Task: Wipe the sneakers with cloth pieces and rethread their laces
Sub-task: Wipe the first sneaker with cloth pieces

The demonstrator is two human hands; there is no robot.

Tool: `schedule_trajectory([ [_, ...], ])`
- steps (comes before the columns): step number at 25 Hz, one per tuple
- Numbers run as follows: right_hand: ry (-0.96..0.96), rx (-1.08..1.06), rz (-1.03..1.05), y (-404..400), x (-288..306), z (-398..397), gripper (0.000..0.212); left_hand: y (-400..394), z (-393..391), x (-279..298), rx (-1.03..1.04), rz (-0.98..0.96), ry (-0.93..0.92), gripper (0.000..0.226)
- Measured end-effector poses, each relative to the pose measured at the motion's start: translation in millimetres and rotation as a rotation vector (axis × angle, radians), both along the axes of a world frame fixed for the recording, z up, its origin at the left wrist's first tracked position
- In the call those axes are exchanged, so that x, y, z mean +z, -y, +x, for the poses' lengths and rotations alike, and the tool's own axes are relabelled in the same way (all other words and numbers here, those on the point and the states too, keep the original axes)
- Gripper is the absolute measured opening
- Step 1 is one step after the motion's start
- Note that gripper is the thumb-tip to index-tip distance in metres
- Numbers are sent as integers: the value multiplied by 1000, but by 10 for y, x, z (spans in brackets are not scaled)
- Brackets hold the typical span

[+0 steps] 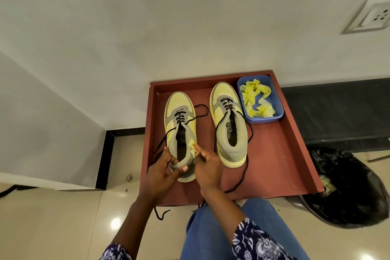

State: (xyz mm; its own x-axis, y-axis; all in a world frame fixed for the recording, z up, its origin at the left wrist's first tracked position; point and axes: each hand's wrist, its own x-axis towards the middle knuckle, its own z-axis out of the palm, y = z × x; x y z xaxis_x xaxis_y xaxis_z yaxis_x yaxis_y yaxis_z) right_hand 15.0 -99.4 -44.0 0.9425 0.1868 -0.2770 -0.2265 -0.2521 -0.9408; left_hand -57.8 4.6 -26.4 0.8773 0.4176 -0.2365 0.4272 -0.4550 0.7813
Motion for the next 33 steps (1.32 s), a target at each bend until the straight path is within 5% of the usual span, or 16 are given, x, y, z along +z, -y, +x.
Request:
schedule_trajectory([
  [8, 39, 280, -51, -175, 77, 639, 34, -102, -45, -33, 32, -118, -46, 41],
  [20, 47, 165, -207, 185, -445, -243, 37, -58, -32, -78, 89, -237, -29, 37],
  [27, -110, 122, -223, 142, -517, -211, 20, -59, -43, -64, 82, -221, 1, 36],
  [33, -297, 177, -119, 71, -377, 100, 28, -140, -105, -14, 39, -220, -13, 30],
])
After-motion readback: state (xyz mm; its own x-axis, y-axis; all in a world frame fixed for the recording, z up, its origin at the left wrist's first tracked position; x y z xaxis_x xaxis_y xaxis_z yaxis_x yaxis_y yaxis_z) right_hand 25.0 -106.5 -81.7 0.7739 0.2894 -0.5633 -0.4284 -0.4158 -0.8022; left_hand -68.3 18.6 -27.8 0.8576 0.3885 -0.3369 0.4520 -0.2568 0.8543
